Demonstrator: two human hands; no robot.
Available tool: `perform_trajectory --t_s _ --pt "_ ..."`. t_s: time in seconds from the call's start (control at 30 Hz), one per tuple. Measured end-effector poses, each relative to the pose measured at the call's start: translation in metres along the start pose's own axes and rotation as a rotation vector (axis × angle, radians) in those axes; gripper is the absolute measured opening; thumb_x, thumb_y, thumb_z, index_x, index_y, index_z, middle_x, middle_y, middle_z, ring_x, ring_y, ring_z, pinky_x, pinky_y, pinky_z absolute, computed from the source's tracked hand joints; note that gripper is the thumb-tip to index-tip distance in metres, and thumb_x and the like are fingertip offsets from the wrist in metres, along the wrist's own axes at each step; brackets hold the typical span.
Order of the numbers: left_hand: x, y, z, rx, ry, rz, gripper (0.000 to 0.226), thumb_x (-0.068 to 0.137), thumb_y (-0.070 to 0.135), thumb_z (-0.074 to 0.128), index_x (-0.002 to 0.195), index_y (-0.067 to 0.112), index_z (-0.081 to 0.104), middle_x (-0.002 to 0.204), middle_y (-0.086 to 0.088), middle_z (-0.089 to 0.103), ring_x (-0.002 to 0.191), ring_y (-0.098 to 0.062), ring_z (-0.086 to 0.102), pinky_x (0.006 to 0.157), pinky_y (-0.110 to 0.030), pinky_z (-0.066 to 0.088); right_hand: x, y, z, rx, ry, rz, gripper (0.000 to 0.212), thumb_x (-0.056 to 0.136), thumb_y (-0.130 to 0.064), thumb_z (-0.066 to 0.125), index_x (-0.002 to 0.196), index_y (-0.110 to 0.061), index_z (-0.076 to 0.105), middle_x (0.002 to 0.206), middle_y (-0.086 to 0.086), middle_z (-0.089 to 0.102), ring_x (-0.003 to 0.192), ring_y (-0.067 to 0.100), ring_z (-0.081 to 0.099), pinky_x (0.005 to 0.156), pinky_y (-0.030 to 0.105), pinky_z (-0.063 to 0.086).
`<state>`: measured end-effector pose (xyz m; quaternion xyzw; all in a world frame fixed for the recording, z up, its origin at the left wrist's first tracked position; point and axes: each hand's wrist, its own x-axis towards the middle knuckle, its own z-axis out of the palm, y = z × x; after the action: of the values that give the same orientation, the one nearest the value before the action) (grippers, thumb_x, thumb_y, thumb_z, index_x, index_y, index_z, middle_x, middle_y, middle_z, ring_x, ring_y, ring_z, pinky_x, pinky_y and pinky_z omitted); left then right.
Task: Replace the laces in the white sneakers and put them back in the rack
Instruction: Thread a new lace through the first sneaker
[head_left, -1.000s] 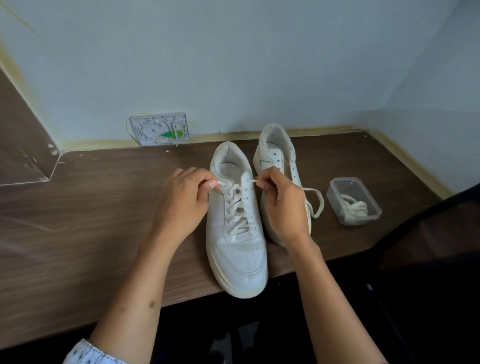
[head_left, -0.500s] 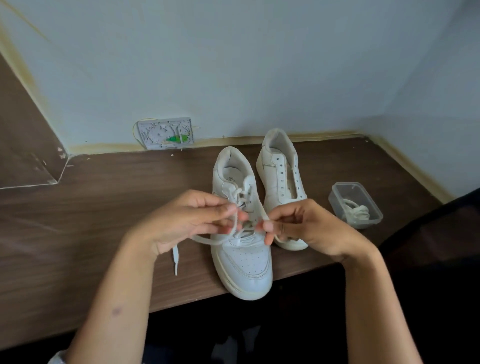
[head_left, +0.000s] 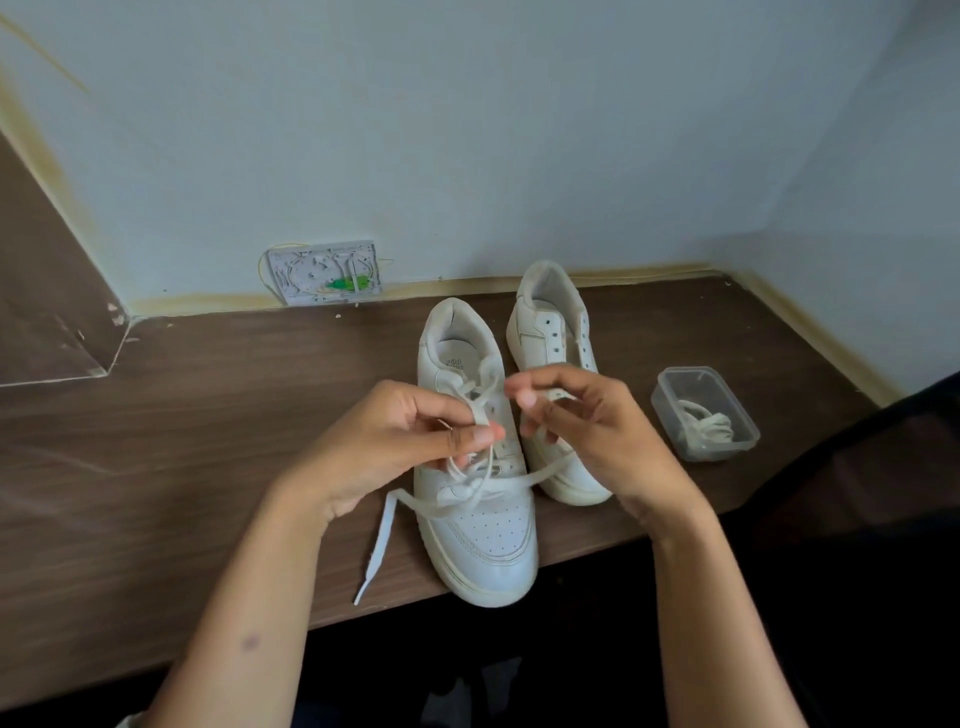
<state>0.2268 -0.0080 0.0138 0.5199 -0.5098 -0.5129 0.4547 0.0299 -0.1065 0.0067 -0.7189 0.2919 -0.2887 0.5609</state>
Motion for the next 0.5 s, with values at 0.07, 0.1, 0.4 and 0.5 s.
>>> perform_trajectory --t_s 0.07,0.1,0.4,0.5 --pt "0.002 -0.003 0.001 0.068 0.064 0.058 0.019 0.072 0.032 0.077 0.085 0.018 0.080 0.087 -0.019 0.073 0.080 -0.029 0.066 0.077 -0.037 0.051 0.004 0.002 0.007 -0.010 0.010 -0.057 0.025 0.097 -0.016 0.057 0.118 -0.010 0.066 0.103 0.025 0.066 0.075 0.013 0.064 0.066 0.018 0.045" --pt "0.003 -0.006 0.001 0.093 0.105 0.089 0.022 0.072 0.033 0.078 0.088 0.020 0.080 0.088 -0.016 0.074 0.081 -0.034 0.067 0.077 -0.042 0.053 0.006 0.003 0.012 -0.018 -0.021 -0.069 0.025 0.099 -0.014 0.053 0.121 -0.007 0.064 0.105 0.022 0.067 0.075 0.015 0.064 0.067 0.017 0.046" --pt "0.015 -0.029 -0.006 0.316 0.407 0.326 0.017 0.070 0.022 0.080 0.087 0.027 0.077 0.091 0.008 0.072 0.079 -0.012 0.072 0.076 -0.043 0.060 0.017 0.010 0.037 -0.068 -0.013 0.024 0.016 0.099 -0.009 0.056 0.102 -0.010 0.072 0.064 0.003 0.059 0.050 0.005 0.053 0.052 0.017 0.045" --pt "0.017 -0.033 -0.007 0.460 0.406 0.465 0.016 0.072 0.009 0.081 0.086 0.017 0.078 0.091 0.009 0.069 0.076 -0.010 0.070 0.068 -0.038 0.059 0.020 0.010 0.034 0.020 -0.034 0.050 0.019 0.097 -0.004 0.056 0.098 -0.013 0.073 0.061 0.007 0.062 0.045 0.012 0.053 0.048 0.019 0.045"
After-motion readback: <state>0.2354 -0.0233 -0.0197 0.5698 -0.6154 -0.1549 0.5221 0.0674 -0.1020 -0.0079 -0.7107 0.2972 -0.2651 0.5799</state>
